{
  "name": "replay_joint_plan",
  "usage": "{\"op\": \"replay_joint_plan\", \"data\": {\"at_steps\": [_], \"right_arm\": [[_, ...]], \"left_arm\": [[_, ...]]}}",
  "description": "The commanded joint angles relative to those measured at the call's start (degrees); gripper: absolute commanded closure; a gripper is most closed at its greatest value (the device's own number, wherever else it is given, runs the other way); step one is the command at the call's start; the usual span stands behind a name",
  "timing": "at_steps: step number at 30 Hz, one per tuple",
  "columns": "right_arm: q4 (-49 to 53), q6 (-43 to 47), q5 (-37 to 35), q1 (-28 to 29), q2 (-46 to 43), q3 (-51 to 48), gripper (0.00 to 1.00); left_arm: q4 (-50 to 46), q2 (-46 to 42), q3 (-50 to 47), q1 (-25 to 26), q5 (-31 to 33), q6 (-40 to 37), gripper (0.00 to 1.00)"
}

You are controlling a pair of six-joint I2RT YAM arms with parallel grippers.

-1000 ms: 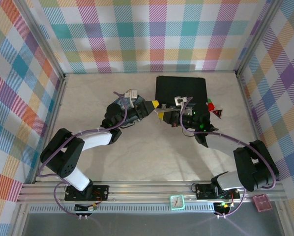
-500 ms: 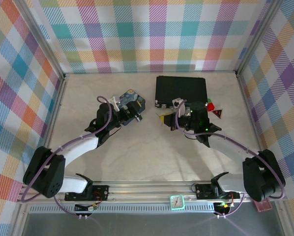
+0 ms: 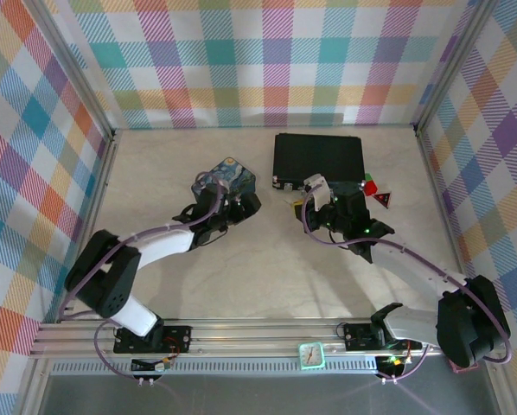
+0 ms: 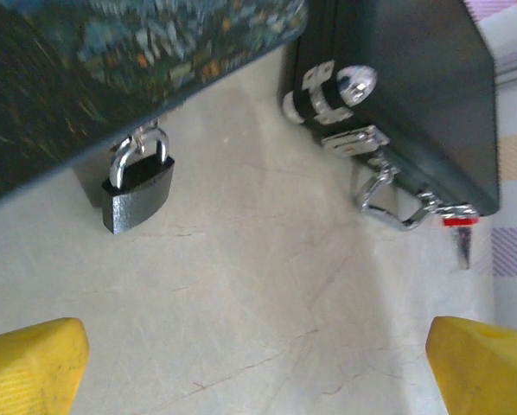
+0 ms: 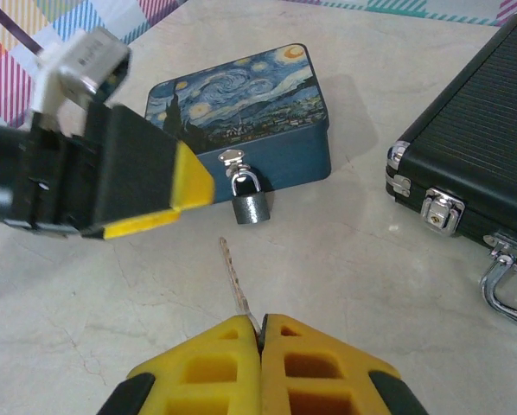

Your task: Unlock the padlock with the key

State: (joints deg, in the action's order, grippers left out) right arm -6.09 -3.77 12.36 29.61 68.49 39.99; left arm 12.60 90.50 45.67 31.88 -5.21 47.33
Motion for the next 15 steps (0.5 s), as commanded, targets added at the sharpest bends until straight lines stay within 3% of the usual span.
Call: {"op": "replay_joint_plan", "data": {"at_steps": [1,8,15], "right_arm": [[-2.21,-0.65,-0.03,0.72,0.98,-1.32,1.00],[-3.36,-1.85,-0.42,0.89,2.09,-2.87,1.00],[-4.36,-3.58,-0.18,0.90,2.46,-3.12,1.00]], "left_arm": [[1.96,2.27,2.05,-0.22,4.94,-0.06,0.00],[-0.03,4.08,1.17,-3.73,11.68,-7.33,0.00],[0.86,6.21,2.25,-4.91,10.77,-12.63,0.01]]}}
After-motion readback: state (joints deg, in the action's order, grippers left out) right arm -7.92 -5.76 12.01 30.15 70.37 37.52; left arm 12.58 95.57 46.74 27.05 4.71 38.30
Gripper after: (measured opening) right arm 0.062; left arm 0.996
